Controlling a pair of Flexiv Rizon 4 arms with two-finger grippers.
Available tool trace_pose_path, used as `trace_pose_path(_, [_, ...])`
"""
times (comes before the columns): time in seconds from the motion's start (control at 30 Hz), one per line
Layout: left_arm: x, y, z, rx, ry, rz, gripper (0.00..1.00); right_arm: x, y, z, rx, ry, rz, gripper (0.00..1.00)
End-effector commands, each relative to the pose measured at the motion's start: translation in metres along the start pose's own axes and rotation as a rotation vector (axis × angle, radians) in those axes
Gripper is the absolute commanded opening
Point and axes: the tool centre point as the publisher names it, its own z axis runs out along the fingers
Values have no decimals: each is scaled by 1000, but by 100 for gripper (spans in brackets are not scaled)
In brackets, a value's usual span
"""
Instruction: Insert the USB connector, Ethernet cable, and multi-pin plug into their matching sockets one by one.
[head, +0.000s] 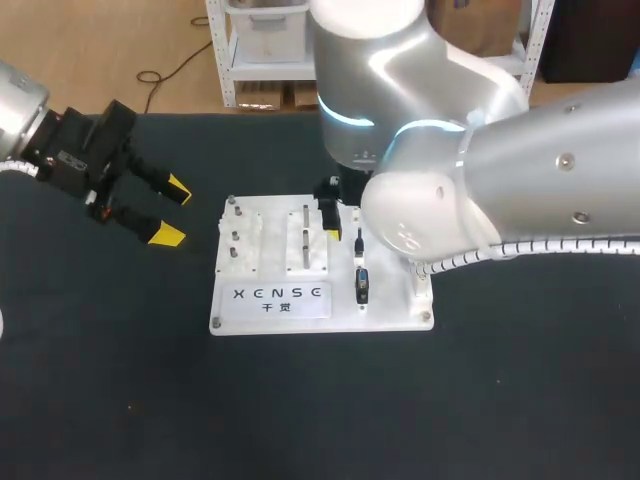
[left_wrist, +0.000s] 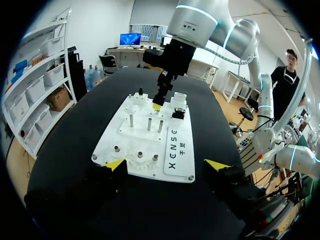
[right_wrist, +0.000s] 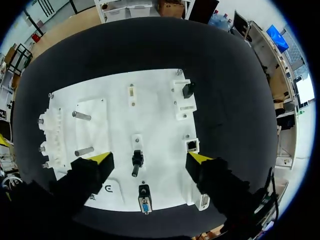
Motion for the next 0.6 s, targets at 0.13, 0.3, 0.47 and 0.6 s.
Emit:
trace_pose_path(0.13, [1, 0, 0, 0, -2, 2, 100, 0, 0, 10, 8, 9, -2, 49])
trace_pose_path(0.3, [1, 0, 0, 0, -2, 2, 100, 0, 3, 15, 14, 20, -16, 45])
trace_pose_path(0.47, [1, 0, 0, 0, -2, 2, 100, 0, 7, 18, 19, 22, -23, 42])
trace_pose_path(0.6, [1, 0, 0, 0, -2, 2, 100, -1, 8, 19, 20, 24, -25, 32])
